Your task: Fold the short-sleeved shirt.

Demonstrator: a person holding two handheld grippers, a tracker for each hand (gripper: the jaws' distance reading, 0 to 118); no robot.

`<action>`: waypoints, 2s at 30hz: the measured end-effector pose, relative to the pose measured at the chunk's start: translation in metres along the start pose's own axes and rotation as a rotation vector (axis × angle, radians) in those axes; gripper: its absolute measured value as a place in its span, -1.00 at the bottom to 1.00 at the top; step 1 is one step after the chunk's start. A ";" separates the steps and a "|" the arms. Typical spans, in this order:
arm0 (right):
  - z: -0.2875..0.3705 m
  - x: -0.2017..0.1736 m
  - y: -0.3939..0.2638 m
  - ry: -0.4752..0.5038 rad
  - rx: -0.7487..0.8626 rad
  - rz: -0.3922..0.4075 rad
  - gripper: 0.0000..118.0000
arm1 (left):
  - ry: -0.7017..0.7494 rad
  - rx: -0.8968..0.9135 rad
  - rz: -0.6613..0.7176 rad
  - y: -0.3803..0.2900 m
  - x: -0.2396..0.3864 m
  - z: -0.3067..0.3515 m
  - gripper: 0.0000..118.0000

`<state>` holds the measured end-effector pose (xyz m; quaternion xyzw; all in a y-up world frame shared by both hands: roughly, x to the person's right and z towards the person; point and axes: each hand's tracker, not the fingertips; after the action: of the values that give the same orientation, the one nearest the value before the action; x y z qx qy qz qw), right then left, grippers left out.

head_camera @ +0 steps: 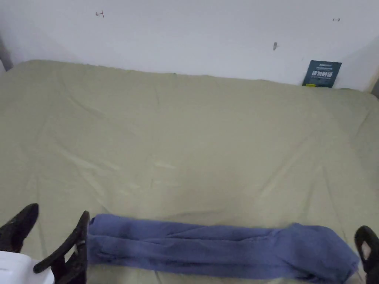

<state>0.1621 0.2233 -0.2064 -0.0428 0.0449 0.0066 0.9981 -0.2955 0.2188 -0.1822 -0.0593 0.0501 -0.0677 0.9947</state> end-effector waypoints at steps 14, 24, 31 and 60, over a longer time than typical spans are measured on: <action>-0.003 -0.012 -0.008 0.011 -0.077 0.033 -0.99 | -0.118 -0.552 0.353 -0.047 -0.091 -0.096 -0.84; -0.011 -0.023 -0.016 -0.001 -0.162 0.026 -0.99 | -0.447 -0.808 0.850 -0.123 -0.140 -0.192 0.81; -0.023 -0.032 -0.014 0.009 -0.194 0.021 -0.99 | -0.692 -0.903 1.184 -0.212 -0.142 -0.241 0.81; -0.022 -0.032 -0.014 0.048 -0.163 -0.024 -0.99 | -0.053 -0.823 0.290 -0.090 -0.098 -0.232 -0.91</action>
<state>0.1287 0.2071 -0.2240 -0.1248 0.0675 -0.0027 0.9899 -0.4286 0.1185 -0.3912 -0.4447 0.0551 0.0998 0.8884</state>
